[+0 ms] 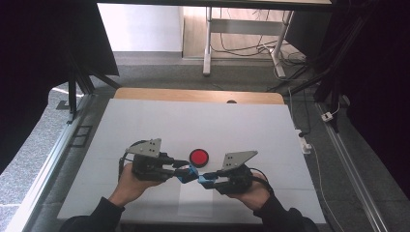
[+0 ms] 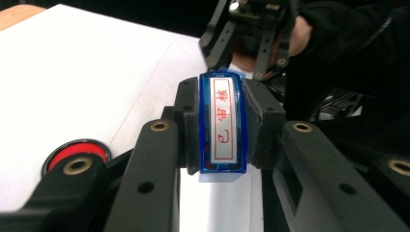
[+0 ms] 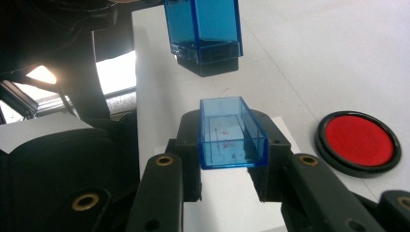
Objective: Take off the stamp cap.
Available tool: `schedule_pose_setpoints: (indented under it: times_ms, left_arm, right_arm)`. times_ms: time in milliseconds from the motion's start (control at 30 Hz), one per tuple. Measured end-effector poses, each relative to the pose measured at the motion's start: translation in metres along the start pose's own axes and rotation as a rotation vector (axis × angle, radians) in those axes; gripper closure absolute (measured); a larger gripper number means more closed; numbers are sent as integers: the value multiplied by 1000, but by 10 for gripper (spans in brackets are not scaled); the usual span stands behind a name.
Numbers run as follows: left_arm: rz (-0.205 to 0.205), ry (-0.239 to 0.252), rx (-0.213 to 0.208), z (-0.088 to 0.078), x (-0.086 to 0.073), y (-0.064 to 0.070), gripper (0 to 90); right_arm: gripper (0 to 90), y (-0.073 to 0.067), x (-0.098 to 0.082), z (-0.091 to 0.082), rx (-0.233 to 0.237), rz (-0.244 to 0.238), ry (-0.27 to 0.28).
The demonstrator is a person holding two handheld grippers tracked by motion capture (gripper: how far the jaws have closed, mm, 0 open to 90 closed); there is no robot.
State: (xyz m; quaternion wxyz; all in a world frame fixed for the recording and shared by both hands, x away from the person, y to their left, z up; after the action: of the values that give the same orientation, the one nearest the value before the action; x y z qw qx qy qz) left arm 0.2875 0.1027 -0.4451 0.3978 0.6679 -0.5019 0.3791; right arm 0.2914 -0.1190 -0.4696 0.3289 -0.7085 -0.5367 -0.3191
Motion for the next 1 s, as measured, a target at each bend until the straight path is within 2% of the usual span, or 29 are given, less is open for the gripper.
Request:
schedule_pose_setpoints:
  times_ms: [333, 433, 467, 500, 700, 800, 867, 900, 967, 1000]
  left_arm:
    - [-27, -55, 90, 1, -3, -3, 702]
    - [-32, -75, 112, 2, -4, -5, 701]
    - [-41, -90, 129, 2, -6, -6, 701]
    - [-41, -90, 129, 2, -6, -6, 702]
    - [-65, -114, 167, 1, -8, -11, 701]
    - [-70, -115, 173, 0, -9, -11, 701]
    - [-71, -115, 173, 0, -9, -11, 701]
    - [-71, -116, 179, 0, -9, -11, 701]
    - [-70, -119, 185, 0, -10, -12, 701]
    - [-72, -119, 188, 0, -10, -12, 701]
  right_arm:
    - [687, 3, -9, -8, -51, -22, -20]
    - [687, 3, -11, -12, -67, -21, 6]
    - [687, 4, -12, -13, -79, -37, 3]
    - [687, 4, -12, -14, -84, -44, 6]
    - [687, 5, -16, -17, -116, -17, -3]
    - [686, 6, -20, -23, -168, 6, 18]
    - [686, 6, -20, -25, -175, 13, 19]
    - [686, 7, -22, -29, -175, 37, 23]
    - [686, 7, -22, -30, -178, 44, 28]
    - [687, 8, -24, -35, -180, 74, 35]
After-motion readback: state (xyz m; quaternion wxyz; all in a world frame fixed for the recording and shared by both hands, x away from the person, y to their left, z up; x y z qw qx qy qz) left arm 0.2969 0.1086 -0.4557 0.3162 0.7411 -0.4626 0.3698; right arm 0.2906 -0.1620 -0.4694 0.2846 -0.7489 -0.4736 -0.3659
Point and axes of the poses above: each handheld gripper's, and its own axes: z roughly forward along the jaws, x roughly out of its top, y roughly to its right, the point moved 4 cm from there along z, roughly forward along the jaws, and after that the axes turned 1 degree about z, right-handed, at the moved point
